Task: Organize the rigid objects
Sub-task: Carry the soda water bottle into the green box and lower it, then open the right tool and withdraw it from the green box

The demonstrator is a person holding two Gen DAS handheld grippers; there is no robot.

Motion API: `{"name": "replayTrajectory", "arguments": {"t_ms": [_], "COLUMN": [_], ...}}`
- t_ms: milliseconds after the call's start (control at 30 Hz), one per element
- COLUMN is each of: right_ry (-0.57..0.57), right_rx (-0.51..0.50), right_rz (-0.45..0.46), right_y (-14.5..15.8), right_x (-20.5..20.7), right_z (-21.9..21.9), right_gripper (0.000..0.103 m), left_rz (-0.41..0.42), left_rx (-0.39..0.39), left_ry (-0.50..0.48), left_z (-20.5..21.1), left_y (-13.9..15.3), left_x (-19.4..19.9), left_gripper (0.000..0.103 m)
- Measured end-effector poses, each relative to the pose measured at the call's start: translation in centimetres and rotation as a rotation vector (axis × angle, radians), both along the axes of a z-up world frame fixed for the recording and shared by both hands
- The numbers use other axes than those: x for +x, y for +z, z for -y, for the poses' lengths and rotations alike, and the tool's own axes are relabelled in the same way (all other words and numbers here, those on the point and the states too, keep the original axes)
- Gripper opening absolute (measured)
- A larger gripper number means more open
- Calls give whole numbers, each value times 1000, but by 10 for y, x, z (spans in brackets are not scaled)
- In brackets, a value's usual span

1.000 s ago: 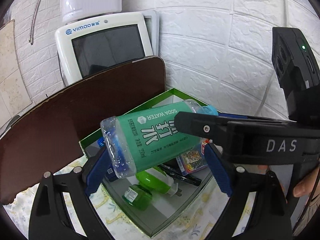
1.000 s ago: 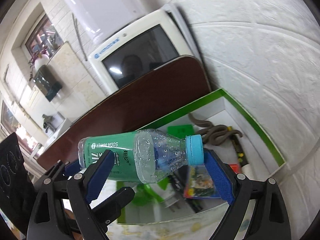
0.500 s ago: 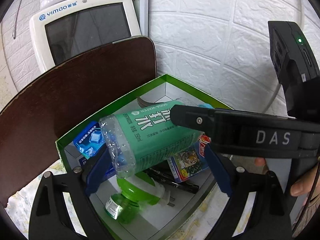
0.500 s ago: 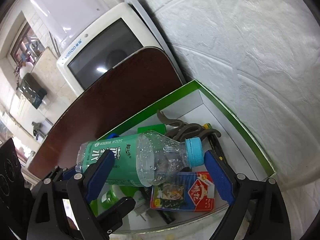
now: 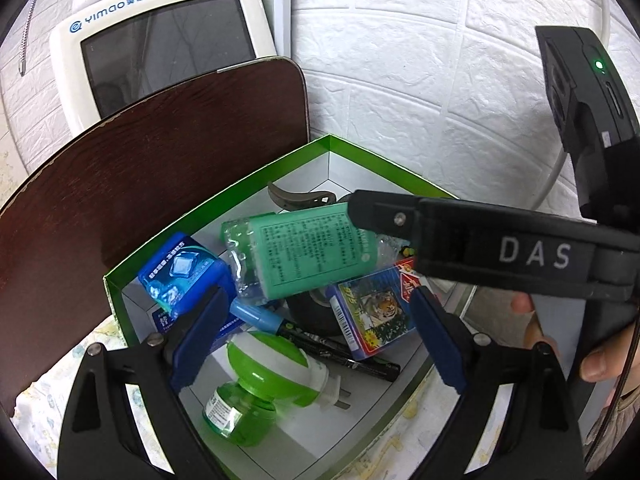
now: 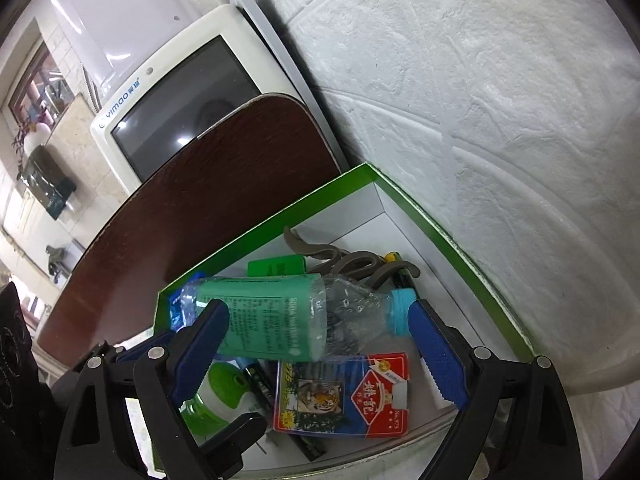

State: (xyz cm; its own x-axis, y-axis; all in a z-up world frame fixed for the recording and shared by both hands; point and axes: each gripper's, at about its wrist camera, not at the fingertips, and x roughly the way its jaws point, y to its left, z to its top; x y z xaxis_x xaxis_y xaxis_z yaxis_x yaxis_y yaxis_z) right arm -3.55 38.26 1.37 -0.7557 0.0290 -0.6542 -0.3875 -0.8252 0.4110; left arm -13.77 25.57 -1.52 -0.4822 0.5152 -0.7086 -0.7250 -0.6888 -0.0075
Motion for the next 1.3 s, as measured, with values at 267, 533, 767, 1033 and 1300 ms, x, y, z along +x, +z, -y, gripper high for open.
{"name": "replayTrajectory", "arguments": {"t_ms": [267, 533, 767, 1033, 1300], "right_ry": [-11, -13, -10, -91, -116], "right_rx": [30, 109, 250, 331, 388], "right_rz": [-4, -25, -39, -41, 1], "right_y": [9, 33, 60, 71, 68], "right_x": [11, 39, 78, 127, 149], "right_z": [8, 34, 75, 108, 128], "right_gripper": [93, 93, 93, 93, 93], "left_rz": [-3, -85, -102, -97, -94], "left_rx": [22, 61, 100, 141, 150], "left_ry": [46, 164, 191, 182, 187], "left_z": [19, 58, 87, 109, 125], "left_y": [8, 26, 35, 35, 25], "left_x": [9, 45, 81, 112, 125], "left_gripper": [92, 92, 92, 94, 98]}}
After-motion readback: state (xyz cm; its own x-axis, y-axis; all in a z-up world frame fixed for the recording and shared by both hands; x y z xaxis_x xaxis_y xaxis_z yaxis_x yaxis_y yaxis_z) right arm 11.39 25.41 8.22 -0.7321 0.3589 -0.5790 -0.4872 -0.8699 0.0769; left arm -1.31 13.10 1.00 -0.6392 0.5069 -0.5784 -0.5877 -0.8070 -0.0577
